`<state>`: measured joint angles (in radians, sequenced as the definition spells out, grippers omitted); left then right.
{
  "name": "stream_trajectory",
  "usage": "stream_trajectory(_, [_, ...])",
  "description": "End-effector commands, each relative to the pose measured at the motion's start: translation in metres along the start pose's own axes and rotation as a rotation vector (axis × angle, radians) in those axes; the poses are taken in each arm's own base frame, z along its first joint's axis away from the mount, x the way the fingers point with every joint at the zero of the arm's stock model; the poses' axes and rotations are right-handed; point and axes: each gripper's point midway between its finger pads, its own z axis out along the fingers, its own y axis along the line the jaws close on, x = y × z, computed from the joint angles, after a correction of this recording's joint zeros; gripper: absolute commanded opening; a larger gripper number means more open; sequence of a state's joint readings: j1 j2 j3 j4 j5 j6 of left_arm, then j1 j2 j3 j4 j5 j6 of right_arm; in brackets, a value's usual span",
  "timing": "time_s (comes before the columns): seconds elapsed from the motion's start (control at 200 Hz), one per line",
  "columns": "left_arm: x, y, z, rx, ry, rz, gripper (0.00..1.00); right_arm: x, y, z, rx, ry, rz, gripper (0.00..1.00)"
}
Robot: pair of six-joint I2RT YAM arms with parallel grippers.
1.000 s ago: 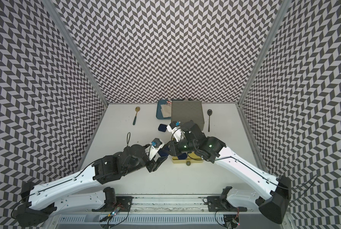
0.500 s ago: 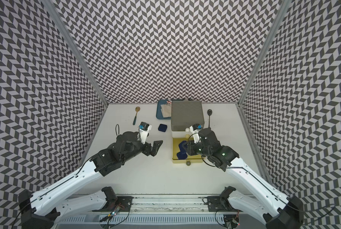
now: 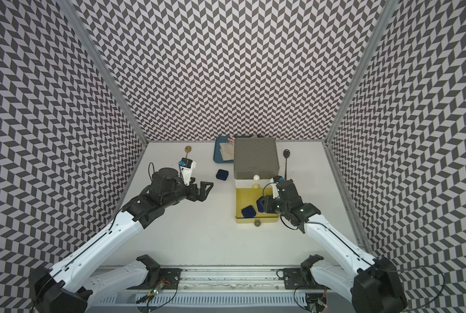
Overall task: Place the brooch boxes into the drawer by color
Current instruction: Place the brooch box in the drawer.
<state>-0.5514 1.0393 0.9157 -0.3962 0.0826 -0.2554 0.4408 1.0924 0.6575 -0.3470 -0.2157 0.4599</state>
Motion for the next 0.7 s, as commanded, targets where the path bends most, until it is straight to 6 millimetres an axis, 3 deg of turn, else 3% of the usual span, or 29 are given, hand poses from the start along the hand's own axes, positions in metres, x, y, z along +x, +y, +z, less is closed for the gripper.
stream_trajectory(0.0, [0.005,-0.001,-0.001,0.029,-0.001,-0.001,1.0,-0.017,0.007,0.007,-0.035,-0.043,-0.038,0.09])
stream_trajectory(0.16, [0.012,0.002,0.0,0.036,0.0,-0.017,1.0,-0.005,-0.001,0.024,-0.044,-0.003,-0.065,0.09])
stream_trajectory(0.411, [0.02,0.004,0.004,0.041,0.017,-0.03,1.0,-0.007,-0.011,0.035,-0.013,-0.021,-0.078,0.09])
stream_trajectory(0.696, [0.03,0.007,0.007,0.036,0.033,-0.045,1.0,0.009,-0.02,0.05,-0.022,0.024,-0.068,0.09])
